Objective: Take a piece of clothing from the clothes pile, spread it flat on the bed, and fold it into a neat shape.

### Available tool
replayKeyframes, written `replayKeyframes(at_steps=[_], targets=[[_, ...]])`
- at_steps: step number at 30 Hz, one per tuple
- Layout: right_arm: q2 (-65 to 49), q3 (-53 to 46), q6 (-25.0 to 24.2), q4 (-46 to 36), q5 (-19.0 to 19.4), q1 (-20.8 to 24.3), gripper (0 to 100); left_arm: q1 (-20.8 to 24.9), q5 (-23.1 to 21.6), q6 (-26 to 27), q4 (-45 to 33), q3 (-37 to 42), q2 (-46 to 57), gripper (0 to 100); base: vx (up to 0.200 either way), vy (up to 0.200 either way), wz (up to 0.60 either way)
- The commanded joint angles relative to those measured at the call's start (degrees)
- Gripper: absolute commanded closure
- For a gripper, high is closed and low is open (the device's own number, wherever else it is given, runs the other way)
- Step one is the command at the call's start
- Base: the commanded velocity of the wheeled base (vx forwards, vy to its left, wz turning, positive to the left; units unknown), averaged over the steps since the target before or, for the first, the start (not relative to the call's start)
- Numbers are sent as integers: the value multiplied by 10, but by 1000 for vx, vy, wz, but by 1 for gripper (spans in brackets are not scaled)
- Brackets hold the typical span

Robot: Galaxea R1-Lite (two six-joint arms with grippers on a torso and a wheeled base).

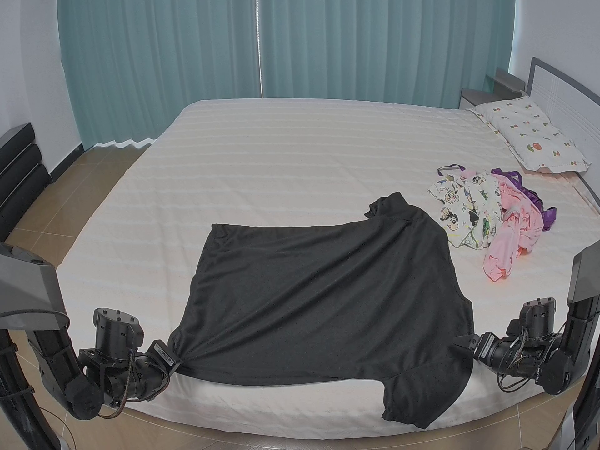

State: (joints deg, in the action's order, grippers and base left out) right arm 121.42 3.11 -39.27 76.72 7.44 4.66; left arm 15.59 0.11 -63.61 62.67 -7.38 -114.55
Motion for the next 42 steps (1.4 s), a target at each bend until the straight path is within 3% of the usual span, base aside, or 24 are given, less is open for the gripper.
replayKeyframes(at_steps=[1, 5, 15, 16, 21, 27, 31, 40, 41, 42], targets=[[15, 2, 7, 0, 21, -30, 0, -7, 0, 6, 13, -1, 14, 100, 0, 0, 0], [31, 8, 2, 4, 49, -31, 0, -9, 0, 11, 16, -2, 14, 100, 0, 0, 0], [64, 43, -8, 42, 50, -27, 0, -14, -5, 9, 16, -12, 10, 100, 0, 0, 0], [64, 44, -8, 42, 50, -27, 100, -15, -5, 9, 16, -12, 10, 100, 0, 0, 0], [58, 67, -38, 46, 50, -30, 100, -20, -7, 9, 16, -12, 8, 100, 0, 0, 0], [69, 126, -38, 57, 50, -41, 100, -20, -10, 8, 16, -10, 7, 100, 0, 0, 0], [64, 176, -24, 49, 63, -67, 100, -18, -25, 6, 16, -8, 8, 100, 0, 0, 0], [90, 217, 31, 48, 94, -56, 100, -19, -27, 5, 16, -10, 5, 100, 0, 0, 0], [94, 219, 31, 48, 96, -50, 0, -19, -27, 5, 16, -10, 3, 100, 0, 0, 0], [102, 217, 29, 54, 97, -42, 0, -20, -27, 5, 16, -11, 0, 100, 0, 0, 0]])
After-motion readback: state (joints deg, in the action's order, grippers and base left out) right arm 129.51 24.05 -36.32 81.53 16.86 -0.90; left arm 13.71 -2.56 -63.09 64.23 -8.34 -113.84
